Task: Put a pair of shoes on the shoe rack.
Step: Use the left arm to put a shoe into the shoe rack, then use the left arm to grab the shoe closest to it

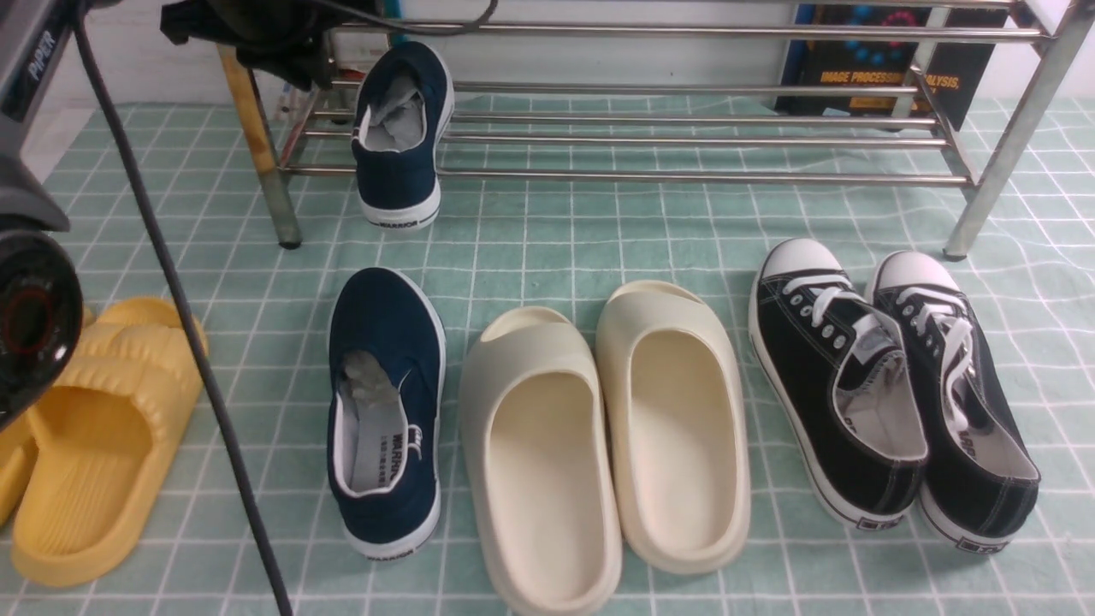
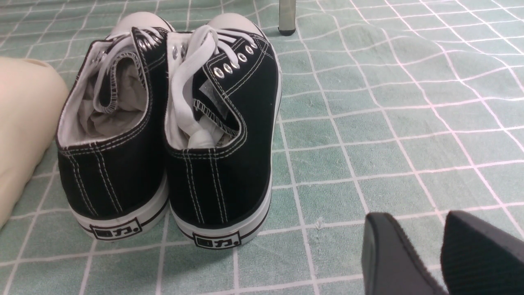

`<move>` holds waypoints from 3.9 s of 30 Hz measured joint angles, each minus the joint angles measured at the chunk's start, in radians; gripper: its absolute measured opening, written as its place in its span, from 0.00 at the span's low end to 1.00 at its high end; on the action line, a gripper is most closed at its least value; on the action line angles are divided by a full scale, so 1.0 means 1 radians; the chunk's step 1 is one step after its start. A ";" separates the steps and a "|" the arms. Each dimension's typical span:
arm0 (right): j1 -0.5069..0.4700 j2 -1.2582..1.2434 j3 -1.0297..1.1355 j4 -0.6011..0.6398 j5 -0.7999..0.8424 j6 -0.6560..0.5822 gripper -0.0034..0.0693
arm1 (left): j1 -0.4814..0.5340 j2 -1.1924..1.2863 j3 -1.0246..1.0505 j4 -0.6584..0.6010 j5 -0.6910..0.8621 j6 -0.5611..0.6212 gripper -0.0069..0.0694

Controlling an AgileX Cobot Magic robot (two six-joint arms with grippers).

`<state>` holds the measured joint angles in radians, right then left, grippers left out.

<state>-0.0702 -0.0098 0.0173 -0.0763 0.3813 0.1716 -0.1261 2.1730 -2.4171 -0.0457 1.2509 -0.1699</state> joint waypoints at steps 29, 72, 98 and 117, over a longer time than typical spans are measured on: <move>0.000 0.000 0.000 0.000 0.000 0.000 0.38 | -0.070 -0.035 0.487 -0.057 -0.269 0.021 0.07; 0.000 0.000 0.000 0.000 0.000 0.003 0.38 | -0.069 -0.038 0.377 0.137 -0.249 -0.166 0.58; 0.000 0.000 0.000 0.000 0.000 0.003 0.38 | -0.069 -0.617 1.230 -0.058 -0.132 -0.106 0.48; 0.000 0.000 0.000 0.000 0.000 0.003 0.38 | -0.069 -0.540 1.354 -0.173 -0.415 -0.075 0.44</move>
<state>-0.0702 -0.0098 0.0173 -0.0763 0.3813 0.1744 -0.1949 1.6332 -1.0633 -0.2191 0.8359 -0.2450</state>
